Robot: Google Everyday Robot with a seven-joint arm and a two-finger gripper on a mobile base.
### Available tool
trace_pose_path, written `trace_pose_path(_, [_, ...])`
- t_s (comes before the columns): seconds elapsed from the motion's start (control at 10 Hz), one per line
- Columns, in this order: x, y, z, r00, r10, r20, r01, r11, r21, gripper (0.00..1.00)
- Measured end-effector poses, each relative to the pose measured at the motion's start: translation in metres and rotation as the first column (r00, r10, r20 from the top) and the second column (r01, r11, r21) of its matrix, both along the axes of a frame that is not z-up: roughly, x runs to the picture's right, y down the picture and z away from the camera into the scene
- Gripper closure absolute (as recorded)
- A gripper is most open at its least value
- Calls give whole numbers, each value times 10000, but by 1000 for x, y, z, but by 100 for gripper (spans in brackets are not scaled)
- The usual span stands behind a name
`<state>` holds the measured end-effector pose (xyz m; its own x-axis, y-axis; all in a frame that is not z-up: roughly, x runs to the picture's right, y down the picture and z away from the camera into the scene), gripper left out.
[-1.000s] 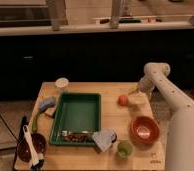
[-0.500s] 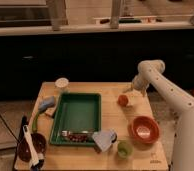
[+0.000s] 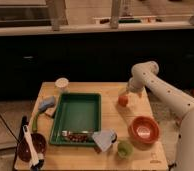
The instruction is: Place apple in tray
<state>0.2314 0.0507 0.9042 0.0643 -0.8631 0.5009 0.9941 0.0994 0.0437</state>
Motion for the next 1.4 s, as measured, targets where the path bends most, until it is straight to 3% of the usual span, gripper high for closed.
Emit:
trace_pose_path(0.8, [-36, 13, 25, 9960, -851, 264, 866, 9941, -658, 21])
trace_pose_path(1.0, [-41, 19, 33, 9952, -918, 335, 945, 9914, -909, 34])
trace_pose_path(1.4, [-42, 29, 52, 9957, -820, 429, 874, 9852, -1474, 78])
